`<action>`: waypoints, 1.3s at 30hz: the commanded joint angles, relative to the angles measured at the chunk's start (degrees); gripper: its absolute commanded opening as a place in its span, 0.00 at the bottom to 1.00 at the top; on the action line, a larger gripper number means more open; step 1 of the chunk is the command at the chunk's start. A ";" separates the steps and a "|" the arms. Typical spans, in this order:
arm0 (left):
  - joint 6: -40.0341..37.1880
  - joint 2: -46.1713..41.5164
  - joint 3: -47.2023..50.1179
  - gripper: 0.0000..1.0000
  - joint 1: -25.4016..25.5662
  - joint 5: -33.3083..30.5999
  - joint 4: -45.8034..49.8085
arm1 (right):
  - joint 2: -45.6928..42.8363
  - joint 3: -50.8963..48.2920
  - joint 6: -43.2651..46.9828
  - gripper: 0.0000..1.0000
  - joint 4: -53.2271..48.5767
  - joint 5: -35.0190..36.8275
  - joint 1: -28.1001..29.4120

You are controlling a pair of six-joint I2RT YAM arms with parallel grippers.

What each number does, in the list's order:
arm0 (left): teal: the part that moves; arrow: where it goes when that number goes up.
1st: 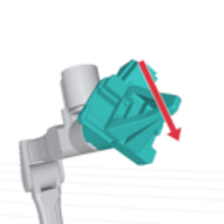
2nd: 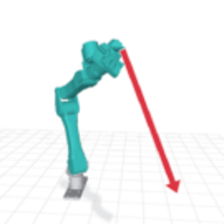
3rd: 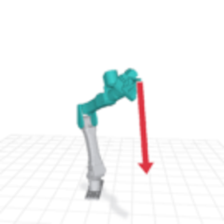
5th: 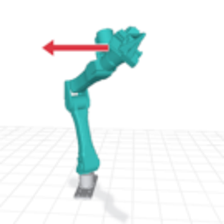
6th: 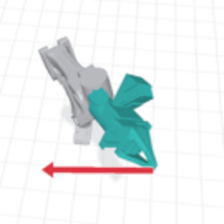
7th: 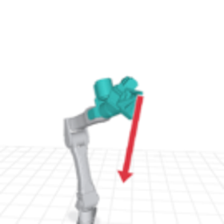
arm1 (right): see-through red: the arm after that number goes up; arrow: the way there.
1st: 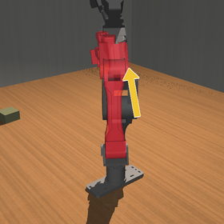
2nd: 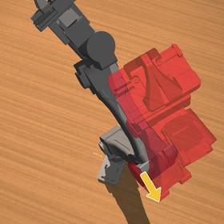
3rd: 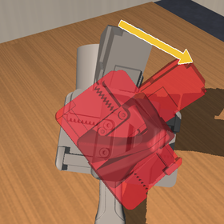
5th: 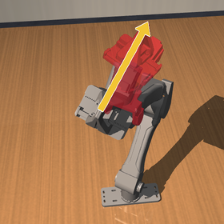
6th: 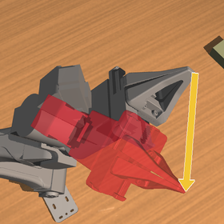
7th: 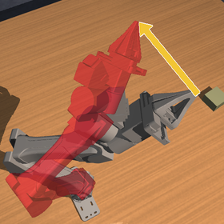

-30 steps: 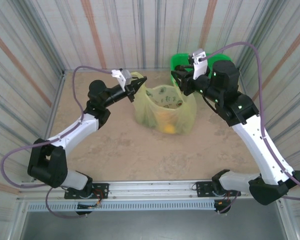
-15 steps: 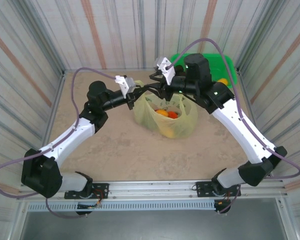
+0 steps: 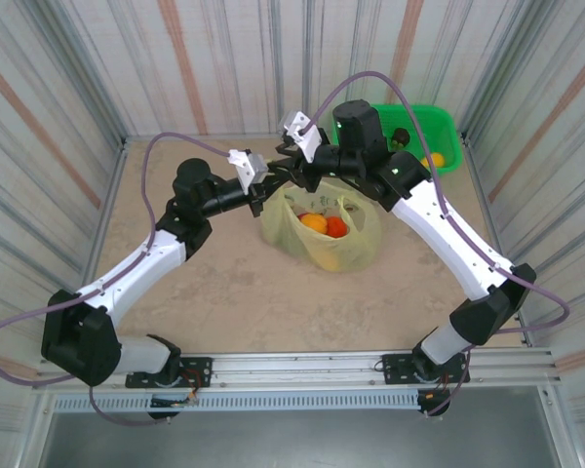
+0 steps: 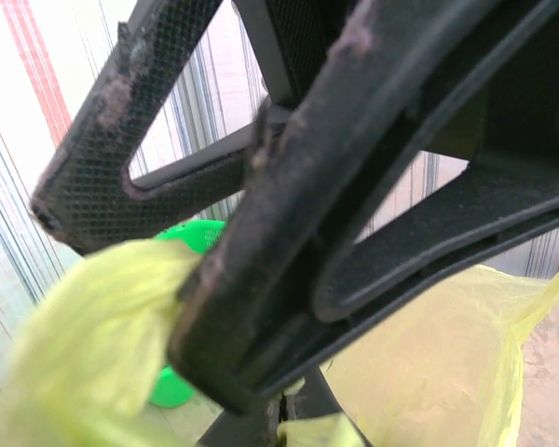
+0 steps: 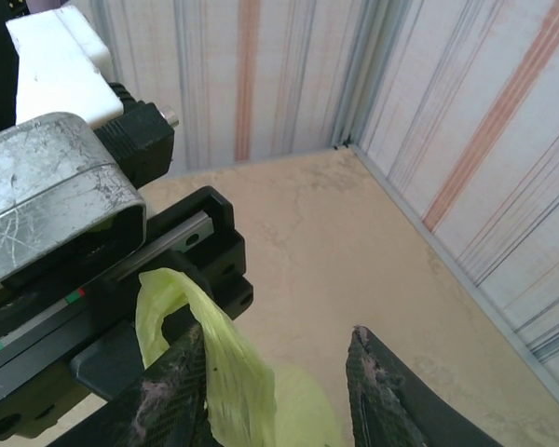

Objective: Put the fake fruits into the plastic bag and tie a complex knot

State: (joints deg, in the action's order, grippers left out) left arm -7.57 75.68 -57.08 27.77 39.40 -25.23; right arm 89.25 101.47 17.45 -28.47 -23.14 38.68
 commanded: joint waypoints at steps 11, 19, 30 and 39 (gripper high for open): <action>0.13 -0.36 -1.42 0.00 0.53 -0.80 2.51 | 2.28 -1.63 0.21 0.33 5.86 0.22 1.61; -0.14 -1.23 -1.31 0.00 0.31 -1.25 3.57 | 0.64 -5.73 1.18 0.40 7.28 3.94 1.89; -0.81 -2.44 -0.25 0.00 -0.26 -1.52 3.82 | -0.84 -7.43 0.35 0.30 7.25 3.28 1.79; -0.66 -3.09 -0.35 0.00 -0.27 -1.41 5.24 | 0.61 -6.20 -2.27 0.05 8.45 0.91 1.68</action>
State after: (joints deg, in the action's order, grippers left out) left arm -7.73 75.05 -57.08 27.81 38.24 -20.58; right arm 89.95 95.00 16.45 -20.58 -21.04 40.18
